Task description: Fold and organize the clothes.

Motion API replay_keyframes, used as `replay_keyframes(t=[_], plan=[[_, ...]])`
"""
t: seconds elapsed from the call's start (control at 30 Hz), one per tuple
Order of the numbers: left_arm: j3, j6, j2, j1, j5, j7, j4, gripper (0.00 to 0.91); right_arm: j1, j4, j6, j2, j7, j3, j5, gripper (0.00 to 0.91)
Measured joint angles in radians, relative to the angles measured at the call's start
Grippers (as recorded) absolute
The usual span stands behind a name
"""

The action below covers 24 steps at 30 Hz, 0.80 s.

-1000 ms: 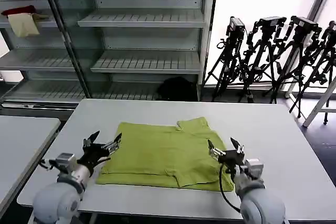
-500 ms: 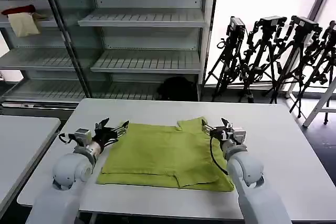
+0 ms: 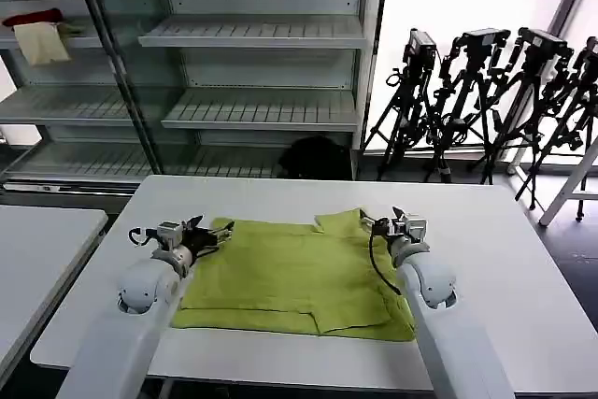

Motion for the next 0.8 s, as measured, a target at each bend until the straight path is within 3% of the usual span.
replay_keyframes(t=[0.23, 0.37, 0.47, 0.57, 0.8], plan=[[0.004, 0.0, -0.002, -0.031, 0.012, 0.0, 0.048, 0.907, 0.019, -0.034, 0.001, 0.008, -0.002, -0.007, -0.01, 0.907], [0.008, -0.001, 0.0, -0.041, 0.018, 0.002, 0.066, 0.856, 0.026, -0.051, 0.001, 0.009, -0.006, -0.012, -0.018, 0.907], [0.012, -0.001, 0.0, -0.043, 0.025, 0.007, 0.074, 0.756, 0.027, -0.063, 0.001, 0.01, -0.011, -0.015, -0.027, 0.907], [0.014, -0.003, -0.001, -0.043, 0.033, 0.012, 0.077, 0.715, 0.027, -0.073, 0.002, 0.011, -0.017, -0.017, -0.037, 0.897], [0.019, -0.005, -0.008, -0.043, 0.053, 0.022, 0.087, 0.584, 0.032, -0.097, 0.002, 0.015, -0.033, -0.028, -0.066, 0.766]])
